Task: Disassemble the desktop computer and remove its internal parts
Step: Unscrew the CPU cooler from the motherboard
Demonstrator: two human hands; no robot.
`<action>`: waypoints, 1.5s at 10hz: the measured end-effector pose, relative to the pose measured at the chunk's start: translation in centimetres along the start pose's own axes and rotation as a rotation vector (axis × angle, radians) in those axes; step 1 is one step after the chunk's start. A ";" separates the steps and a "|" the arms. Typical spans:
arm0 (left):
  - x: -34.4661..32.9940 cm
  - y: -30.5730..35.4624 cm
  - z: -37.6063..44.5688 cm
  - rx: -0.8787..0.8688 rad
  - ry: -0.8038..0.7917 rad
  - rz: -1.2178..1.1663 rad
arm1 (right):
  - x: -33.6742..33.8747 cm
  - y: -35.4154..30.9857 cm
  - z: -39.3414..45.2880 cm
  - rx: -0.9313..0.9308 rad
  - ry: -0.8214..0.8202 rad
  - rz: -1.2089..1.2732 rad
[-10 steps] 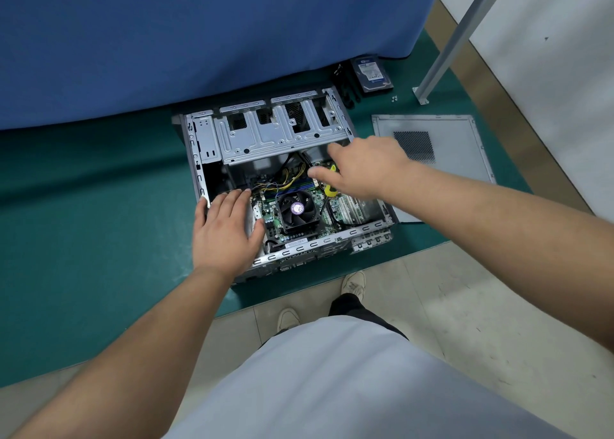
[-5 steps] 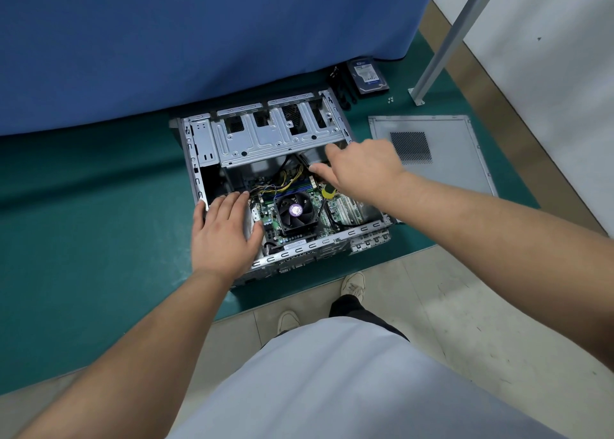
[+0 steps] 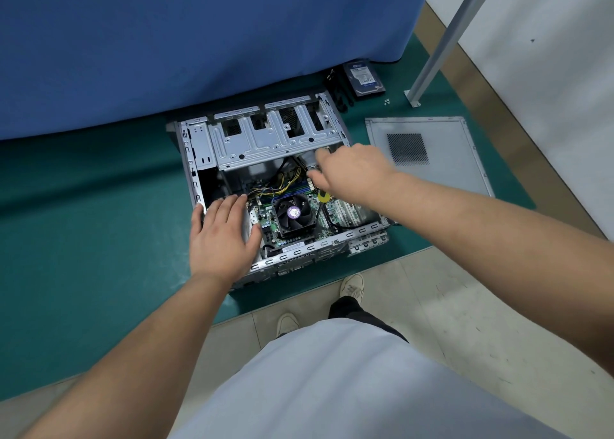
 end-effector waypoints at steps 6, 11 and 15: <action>0.1 0.1 0.0 0.003 -0.001 -0.002 | -0.9 -1.2 -0.8 0.292 -0.277 0.151; 0.2 0.2 0.0 -0.001 0.002 -0.008 | -0.8 -1.7 -1.1 0.319 -0.272 0.223; 0.1 0.0 0.0 -0.004 0.015 -0.018 | -1.3 1.3 -1.4 -0.127 0.061 0.515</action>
Point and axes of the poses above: each hand's wrist, its own z-axis towards the middle knuckle, its own x-axis out of the back of the hand, y = z × x, the point moved 10 cm from there along z, towards the middle knuckle, and after that the axes turned 2 degrees about -y, right-handed, at the moved point
